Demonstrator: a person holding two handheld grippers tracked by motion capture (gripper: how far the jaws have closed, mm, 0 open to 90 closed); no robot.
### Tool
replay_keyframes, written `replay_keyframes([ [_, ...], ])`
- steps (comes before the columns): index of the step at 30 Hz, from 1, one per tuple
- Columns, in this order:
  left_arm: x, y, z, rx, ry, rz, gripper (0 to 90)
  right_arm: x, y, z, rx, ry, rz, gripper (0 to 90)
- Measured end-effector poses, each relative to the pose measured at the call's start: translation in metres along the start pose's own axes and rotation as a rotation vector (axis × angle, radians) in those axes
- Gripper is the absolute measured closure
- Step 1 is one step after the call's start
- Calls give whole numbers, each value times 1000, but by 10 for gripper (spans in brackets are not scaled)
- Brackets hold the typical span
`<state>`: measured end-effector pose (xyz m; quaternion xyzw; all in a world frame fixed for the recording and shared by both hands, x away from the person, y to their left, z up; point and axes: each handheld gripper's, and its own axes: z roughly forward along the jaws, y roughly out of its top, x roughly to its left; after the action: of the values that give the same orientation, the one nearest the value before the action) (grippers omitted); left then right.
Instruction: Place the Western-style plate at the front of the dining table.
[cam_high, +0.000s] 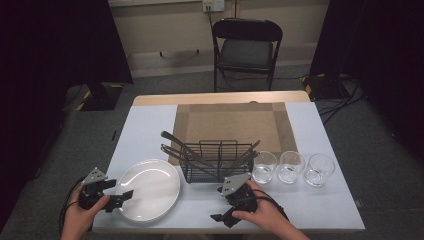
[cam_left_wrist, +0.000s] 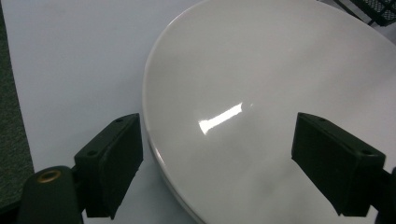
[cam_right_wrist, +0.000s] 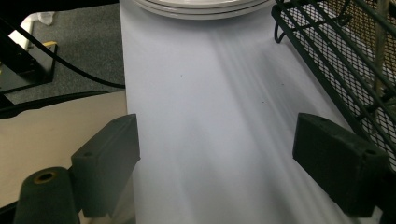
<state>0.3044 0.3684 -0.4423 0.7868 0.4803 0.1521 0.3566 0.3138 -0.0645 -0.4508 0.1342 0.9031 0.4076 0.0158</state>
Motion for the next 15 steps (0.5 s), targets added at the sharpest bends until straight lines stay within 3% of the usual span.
replay_keyframes([
  [15,2,0,-1,-2,2,7,163,1,13,17,-8,24,-21,140],
])
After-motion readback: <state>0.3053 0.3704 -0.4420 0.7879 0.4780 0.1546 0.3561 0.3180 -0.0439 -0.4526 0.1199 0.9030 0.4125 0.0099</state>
